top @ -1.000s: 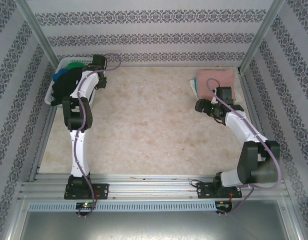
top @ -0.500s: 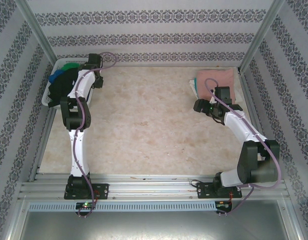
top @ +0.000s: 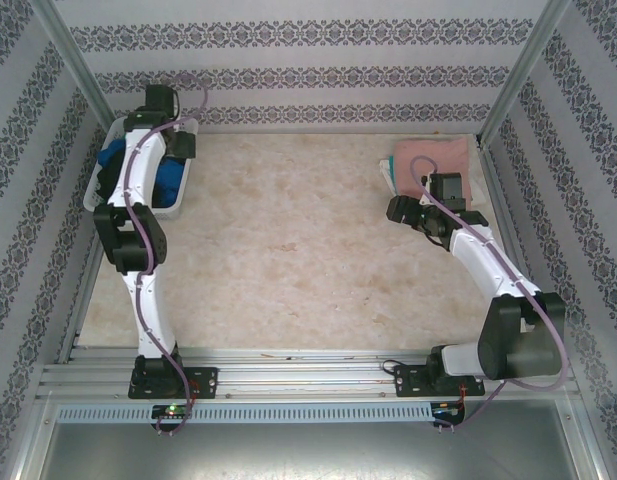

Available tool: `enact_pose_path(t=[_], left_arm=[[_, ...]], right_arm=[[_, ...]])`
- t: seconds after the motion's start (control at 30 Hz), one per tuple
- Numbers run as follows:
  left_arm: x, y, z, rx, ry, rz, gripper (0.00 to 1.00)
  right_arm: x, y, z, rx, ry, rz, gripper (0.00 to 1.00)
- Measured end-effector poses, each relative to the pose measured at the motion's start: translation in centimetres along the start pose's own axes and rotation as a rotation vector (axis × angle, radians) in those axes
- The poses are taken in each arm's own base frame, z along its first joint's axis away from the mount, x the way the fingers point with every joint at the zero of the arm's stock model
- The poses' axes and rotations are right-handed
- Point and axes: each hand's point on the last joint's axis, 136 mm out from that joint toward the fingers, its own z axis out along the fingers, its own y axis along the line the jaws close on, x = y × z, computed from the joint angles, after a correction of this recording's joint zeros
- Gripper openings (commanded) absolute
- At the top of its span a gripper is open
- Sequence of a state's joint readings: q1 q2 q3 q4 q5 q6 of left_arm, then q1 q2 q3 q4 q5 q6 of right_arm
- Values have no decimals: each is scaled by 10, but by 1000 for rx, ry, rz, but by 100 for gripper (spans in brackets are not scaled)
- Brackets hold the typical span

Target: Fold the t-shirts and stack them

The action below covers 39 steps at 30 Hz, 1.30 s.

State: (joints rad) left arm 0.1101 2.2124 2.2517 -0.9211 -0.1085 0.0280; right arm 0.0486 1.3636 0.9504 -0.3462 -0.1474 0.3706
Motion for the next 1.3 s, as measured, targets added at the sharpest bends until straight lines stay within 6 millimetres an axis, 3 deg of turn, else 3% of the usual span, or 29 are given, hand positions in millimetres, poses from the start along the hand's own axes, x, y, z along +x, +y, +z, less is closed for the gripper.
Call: enact_pose_path(t=[0.2,0.3,0.43,0.53,0.63,0.8,0.97,1.03,1.2,1.3], left_arm=[[12,42,29,-46,39,-113,80],[24,47,55,-52,81,-136,79],[36,39,89,-13,126,-156,71],[43,31,105,21,150,-172,50],[44,27,108,51,155,-191,29],[41,23,105,81,148,-206,19],[32,25,75,94,115,-216,11],[24,28,50,97,79,-222,8],[-2,39,-27,103,-68,-233,12],[-16,45,-59,102,-145,-237,9]], right_arm=[[4,-2,1,3,8,-2,83],[4,-2,2,1,3,-3,83],[5,-2,3,0,3,-5,83],[5,-2,4,-1,2,-7,83],[3,-1,4,-5,-3,-8,83],[4,-1,4,-5,-2,-8,83],[5,-2,5,-4,1,-7,83],[6,-3,5,-3,3,-7,83],[7,-3,4,-3,3,-7,83],[8,-1,1,-11,-2,-8,83]])
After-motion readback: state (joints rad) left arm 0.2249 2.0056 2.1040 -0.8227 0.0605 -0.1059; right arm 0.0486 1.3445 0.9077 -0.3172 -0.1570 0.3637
